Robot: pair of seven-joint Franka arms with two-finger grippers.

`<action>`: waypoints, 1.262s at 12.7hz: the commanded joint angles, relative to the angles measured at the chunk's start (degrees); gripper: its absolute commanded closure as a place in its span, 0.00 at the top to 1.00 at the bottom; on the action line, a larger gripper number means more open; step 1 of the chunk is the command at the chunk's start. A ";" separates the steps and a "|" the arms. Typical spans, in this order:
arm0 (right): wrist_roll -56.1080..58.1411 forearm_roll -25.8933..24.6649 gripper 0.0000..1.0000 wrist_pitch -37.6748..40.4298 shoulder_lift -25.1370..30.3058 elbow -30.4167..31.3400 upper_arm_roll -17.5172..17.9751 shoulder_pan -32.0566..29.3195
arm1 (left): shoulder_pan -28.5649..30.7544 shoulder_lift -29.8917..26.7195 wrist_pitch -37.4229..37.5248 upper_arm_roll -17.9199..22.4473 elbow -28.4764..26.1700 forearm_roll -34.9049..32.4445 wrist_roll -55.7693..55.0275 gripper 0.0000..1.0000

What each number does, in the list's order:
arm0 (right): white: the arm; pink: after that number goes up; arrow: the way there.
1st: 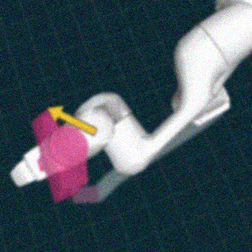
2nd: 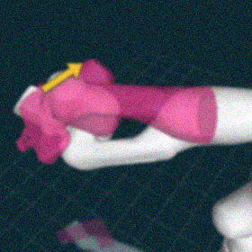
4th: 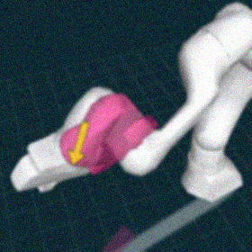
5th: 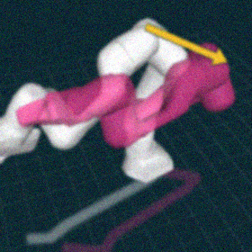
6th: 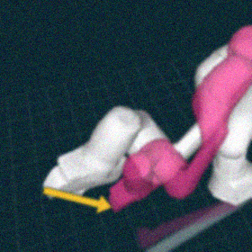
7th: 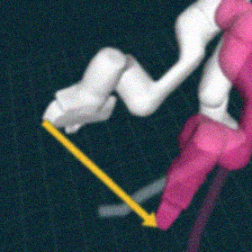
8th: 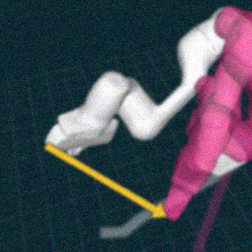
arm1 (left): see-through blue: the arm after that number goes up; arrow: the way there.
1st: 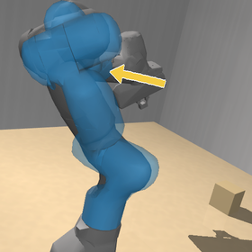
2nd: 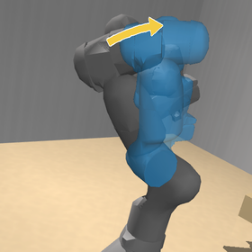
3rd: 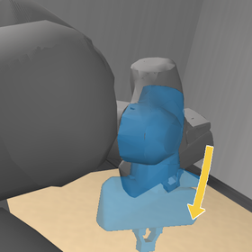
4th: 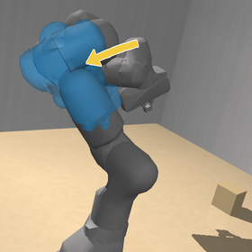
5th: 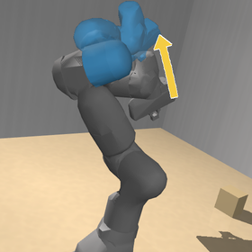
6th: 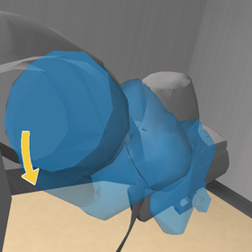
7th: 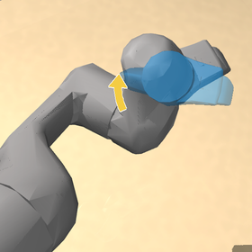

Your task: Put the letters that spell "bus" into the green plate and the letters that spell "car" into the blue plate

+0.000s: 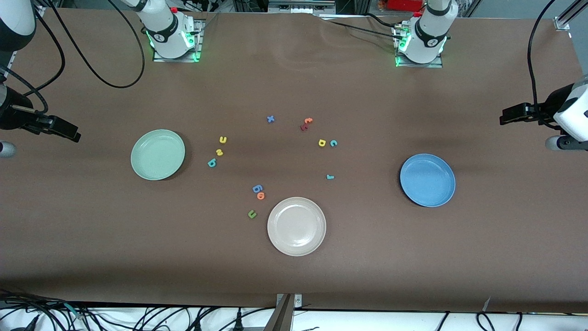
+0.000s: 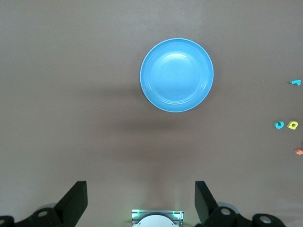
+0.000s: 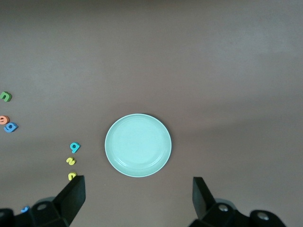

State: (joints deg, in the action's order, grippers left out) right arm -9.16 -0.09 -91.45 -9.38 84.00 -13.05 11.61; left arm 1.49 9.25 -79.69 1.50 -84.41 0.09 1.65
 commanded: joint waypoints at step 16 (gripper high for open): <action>0.54 0.70 1.00 -0.57 0.50 1.16 0.05 0.00 | -0.35 -0.82 -0.81 -0.45 -1.20 -0.62 -0.15 1.00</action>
State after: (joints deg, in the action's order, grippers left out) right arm -9.16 -0.09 -91.45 -9.44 84.08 -13.02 11.66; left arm 1.28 9.26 -79.69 1.33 -84.41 0.09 1.55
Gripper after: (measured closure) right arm 0.000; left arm 0.000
